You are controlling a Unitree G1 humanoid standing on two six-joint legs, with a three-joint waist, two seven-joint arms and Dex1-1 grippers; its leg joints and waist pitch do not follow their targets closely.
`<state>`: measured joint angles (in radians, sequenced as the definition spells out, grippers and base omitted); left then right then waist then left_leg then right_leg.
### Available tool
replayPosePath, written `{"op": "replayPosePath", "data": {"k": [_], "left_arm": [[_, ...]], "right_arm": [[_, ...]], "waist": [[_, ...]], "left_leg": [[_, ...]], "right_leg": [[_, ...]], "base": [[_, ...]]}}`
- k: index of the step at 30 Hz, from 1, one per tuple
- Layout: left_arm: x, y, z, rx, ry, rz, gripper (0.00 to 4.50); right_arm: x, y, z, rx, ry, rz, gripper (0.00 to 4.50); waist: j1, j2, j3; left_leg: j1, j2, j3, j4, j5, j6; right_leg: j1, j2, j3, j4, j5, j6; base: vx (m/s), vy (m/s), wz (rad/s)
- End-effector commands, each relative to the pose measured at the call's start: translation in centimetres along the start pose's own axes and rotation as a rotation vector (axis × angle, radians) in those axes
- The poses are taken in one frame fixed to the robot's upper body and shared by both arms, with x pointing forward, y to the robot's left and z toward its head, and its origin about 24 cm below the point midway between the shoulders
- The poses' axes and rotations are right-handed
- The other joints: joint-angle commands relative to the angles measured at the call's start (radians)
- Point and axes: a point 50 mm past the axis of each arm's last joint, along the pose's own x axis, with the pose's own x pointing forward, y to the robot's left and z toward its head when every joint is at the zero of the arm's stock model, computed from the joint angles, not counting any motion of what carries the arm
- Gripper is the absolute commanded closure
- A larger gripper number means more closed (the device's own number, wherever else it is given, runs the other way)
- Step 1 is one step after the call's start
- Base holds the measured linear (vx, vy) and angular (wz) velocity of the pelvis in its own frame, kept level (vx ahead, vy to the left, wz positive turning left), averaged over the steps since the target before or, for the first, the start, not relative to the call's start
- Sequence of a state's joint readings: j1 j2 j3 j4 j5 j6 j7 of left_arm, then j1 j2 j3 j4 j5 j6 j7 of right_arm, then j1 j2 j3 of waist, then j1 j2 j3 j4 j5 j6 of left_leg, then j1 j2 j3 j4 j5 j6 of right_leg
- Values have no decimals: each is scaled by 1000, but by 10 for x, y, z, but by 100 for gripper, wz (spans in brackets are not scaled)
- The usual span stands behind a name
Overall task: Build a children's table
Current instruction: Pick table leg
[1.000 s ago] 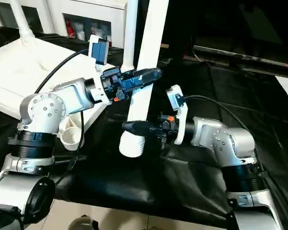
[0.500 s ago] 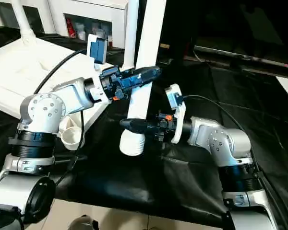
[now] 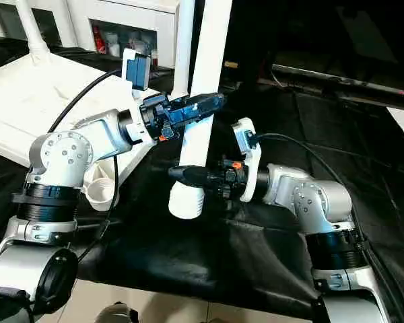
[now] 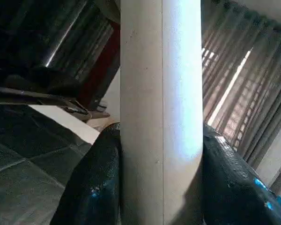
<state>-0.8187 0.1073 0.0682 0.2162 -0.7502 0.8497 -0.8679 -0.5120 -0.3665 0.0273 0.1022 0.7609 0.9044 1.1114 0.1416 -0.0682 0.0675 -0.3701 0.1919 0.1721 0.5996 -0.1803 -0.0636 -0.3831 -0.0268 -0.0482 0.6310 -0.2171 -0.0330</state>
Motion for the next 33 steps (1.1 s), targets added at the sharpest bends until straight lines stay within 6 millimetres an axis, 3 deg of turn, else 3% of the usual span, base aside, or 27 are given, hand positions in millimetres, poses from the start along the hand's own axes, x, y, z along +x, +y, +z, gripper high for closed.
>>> {"op": "replayPosePath", "data": {"k": [1,2,4,8,14,16,18,21,25,28,30,31,32,33], "left_arm": [[9,-10,4,15,-4,-76,265],[9,-10,4,9,-5,-74,196],[8,-9,4,-27,-13,-64,196],[7,-7,7,6,-44,-45,149],[2,-5,23,90,-232,31,146],[-5,-5,35,100,-315,59,146],[-15,-7,44,111,-358,57,146],[-36,-12,45,208,-279,105,146],[-48,-9,39,301,-146,211,146],[-63,-2,30,433,-20,366,146],[-86,12,19,640,49,615,146],[-88,13,18,654,53,629,146],[-97,17,9,672,66,709,146],[-97,17,9,672,66,709,146]], "right_arm": [[-8,-3,0,14,-12,-42,254],[-8,-3,0,14,-12,-42,254],[-8,-3,0,12,-20,-38,255],[-7,-2,1,11,-40,-27,257],[-6,1,1,3,-94,-20,257],[-7,1,2,-6,-122,-33,257],[-9,1,2,-11,-151,-48,257],[-14,2,3,-37,-211,-89,257],[-17,1,4,-64,-238,-146,259],[-19,-6,3,-154,-233,-289,259],[-25,-24,-1,-291,-220,-590,259],[-26,-25,-1,-301,-216,-617,259],[-29,-32,-2,-358,-218,-740,259],[-29,-32,-2,-358,-218,-740,259]], "waist": [[-2,10,-77],[-3,7,-77],[-2,9,-77],[-2,9,-77],[0,8,-76],[0,12,-78],[-2,10,-78],[-3,18,-77],[-9,22,-74],[-4,27,-71],[-7,34,-70],[-9,31,-70],[-8,35,-75],[-14,33,-72]], "left_leg": [[15,44,-13,-58,-52,4],[14,44,-12,-58,-52,4],[15,44,-13,-57,-48,6],[14,43,-13,-57,-47,9],[12,44,-14,-57,-56,11],[11,45,-15,-57,-53,6],[11,42,-15,-57,-59,-1],[17,46,-17,-60,-68,-5],[19,45,-14,-64,-80,-13],[24,51,-18,-71,-115,-42],[21,49,-21,-73,-131,-74],[21,48,-21,-74,-133,-78],[23,49,-22,-72,-130,-88],[22,43,-17,-73,-142,-88]], "right_leg": [[59,-111,52,-69,-9,-194],[59,-111,52,-68,-7,-194],[59,-112,52,-67,2,-200],[60,-111,52,-67,2,-200],[62,-114,53,-71,-4,-197],[62,-114,52,-67,12,-200],[62,-113,51,-68,4,-198],[56,-112,51,-66,-3,-193],[51,-107,51,-69,-32,-171],[44,-111,52,-75,-101,-138],[44,-113,52,-77,-130,-110],[44,-113,52,-81,-135,-102],[45,-115,52,-76,-127,-100],[44,-109,53,-77,-130,-104]], "base": [[0,0,0],[0,0,0],[0,0,0],[0,0,0],[0,0,0],[0,0,0],[0,0,0],[0,0,0],[0,0,0],[0,0,0],[0,0,0],[0,0,0],[0,0,0],[0,0,0]]}}
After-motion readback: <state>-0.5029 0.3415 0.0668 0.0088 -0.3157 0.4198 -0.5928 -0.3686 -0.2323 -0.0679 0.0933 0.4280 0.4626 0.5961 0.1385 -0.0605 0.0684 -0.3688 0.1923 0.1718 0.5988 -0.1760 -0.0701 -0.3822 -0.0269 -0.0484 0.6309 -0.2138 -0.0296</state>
